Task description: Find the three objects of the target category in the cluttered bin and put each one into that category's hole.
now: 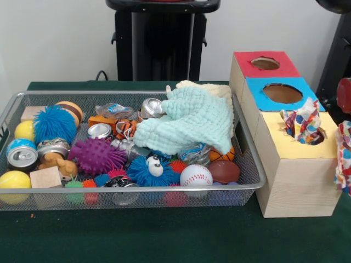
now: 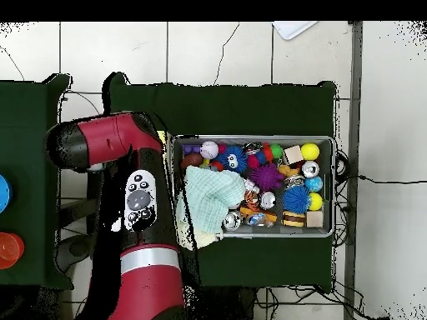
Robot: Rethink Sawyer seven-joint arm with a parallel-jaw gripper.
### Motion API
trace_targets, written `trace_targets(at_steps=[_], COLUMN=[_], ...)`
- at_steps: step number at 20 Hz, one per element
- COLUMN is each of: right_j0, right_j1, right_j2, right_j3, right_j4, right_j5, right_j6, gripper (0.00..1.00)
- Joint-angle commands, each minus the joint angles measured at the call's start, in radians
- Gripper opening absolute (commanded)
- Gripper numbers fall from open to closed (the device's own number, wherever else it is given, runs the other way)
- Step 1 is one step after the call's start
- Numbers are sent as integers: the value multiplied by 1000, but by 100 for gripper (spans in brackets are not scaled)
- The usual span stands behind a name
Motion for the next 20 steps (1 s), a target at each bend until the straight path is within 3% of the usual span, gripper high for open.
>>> trace_targets(at_steps=[1, 10, 13, 20], right_j0=[-82, -154, -184, -255], right_j1=[-83, -164, -186, -96], right_j2=[41, 82, 103, 165], right_j3=[165, 146, 176, 171], right_j4=[-31, -67, -75, -153], right_j5=[240, 352, 308, 169], right_j6=[-140, -247, -269, -320], gripper=[0, 0, 0, 0])
